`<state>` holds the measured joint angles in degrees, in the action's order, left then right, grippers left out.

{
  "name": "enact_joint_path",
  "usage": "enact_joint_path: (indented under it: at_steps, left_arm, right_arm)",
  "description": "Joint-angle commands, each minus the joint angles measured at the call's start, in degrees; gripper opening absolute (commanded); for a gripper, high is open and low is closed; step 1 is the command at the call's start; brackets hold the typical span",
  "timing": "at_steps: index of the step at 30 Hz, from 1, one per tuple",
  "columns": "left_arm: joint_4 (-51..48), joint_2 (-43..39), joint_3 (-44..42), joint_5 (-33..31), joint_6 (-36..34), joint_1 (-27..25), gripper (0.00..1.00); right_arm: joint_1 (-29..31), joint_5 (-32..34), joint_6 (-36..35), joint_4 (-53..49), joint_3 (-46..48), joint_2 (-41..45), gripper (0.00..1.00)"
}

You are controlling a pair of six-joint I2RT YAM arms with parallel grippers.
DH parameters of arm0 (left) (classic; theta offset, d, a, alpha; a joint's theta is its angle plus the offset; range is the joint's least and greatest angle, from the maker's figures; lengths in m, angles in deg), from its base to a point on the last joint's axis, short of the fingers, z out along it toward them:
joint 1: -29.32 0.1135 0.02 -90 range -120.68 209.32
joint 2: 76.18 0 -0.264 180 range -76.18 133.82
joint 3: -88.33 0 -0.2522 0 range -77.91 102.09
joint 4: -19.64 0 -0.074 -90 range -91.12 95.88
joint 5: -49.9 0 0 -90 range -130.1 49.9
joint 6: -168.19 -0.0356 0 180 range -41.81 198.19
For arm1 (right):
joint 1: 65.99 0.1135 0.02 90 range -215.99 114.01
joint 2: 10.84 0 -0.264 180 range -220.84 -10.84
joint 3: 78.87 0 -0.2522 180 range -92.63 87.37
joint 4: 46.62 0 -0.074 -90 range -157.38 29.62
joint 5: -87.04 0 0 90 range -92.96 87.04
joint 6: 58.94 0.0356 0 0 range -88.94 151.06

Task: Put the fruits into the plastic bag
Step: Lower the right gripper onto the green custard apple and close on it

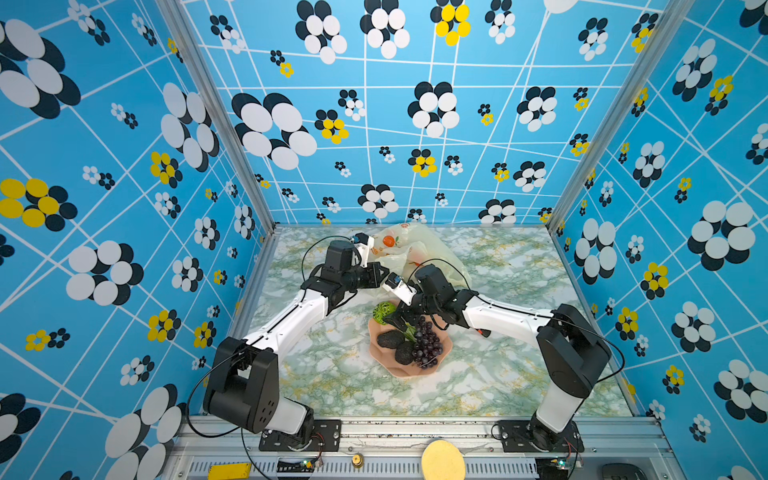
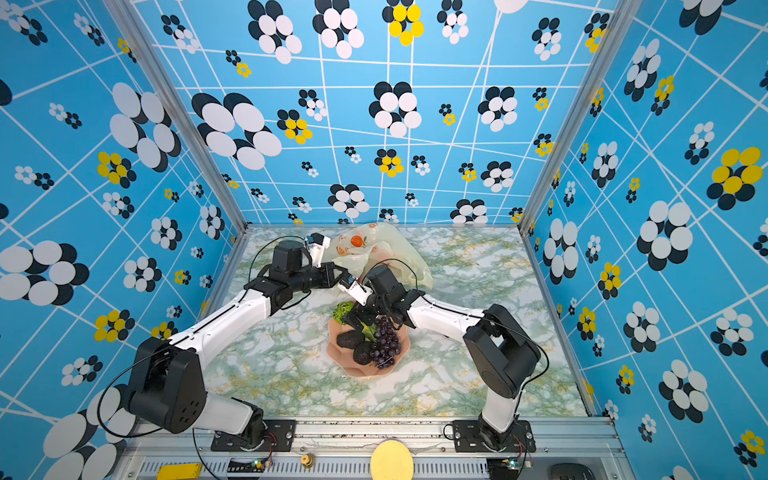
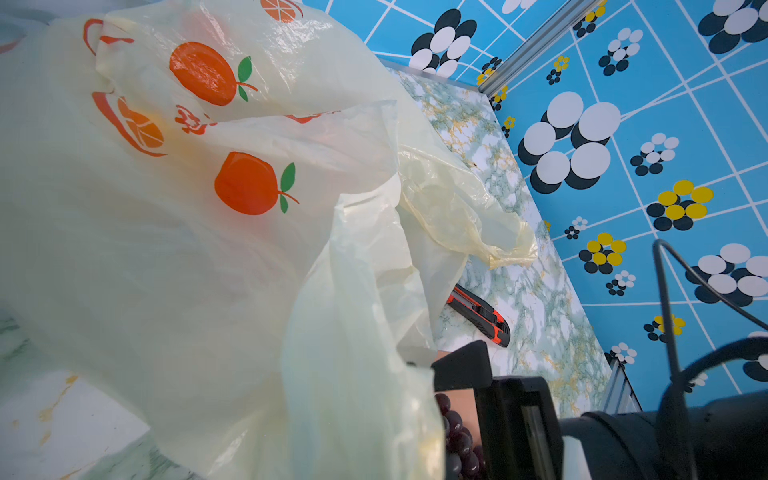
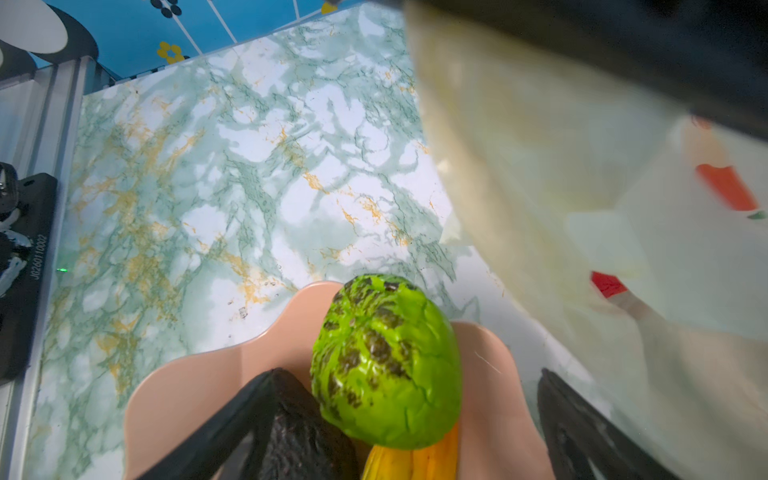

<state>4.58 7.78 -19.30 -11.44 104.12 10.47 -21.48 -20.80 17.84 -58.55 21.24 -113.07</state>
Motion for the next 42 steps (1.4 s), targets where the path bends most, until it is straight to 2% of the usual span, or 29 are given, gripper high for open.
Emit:
enact_joint_path:
  at_steps: [1, 8, 16, 19, 25, 42]
  left_arm:
    - [-0.02, 0.32, 0.43, 0.34, 0.06, 0.69, 0.0]
    - [0.16, 0.43, 0.28, 0.76, 0.18, 1.45, 0.0]
    - [0.68, 0.67, -0.04, 1.34, 0.77, 2.22, 0.0]
    - [1.19, 0.94, -0.14, 1.61, 1.14, 2.28, 0.0]
    - [1.65, 1.16, -0.25, 1.91, 1.92, 2.5, 0.0]
    - [2.41, -0.56, -1.69, 1.48, 3.4, 2.59, 0.0]
  right_arm:
    - [0.48, -0.69, -1.97, -2.14, -2.91, -2.16, 0.99]
    - [1.44, -1.89, -3.31, -6.4, -7.68, -6.85, 0.98]
    - [1.71, 1.3, -4.01, -8.3, -8.45, -8.1, 0.9]
    - [1.73, 2.07, -3.87, -7.33, -7.75, -7.38, 0.79]
    - [1.72, 1.95, -1.75, -4.21, -6.71, -6.71, 0.52]
    - [1.7, -1.75, 2.88, 6.22, 4.41, 3.64, 0.5]
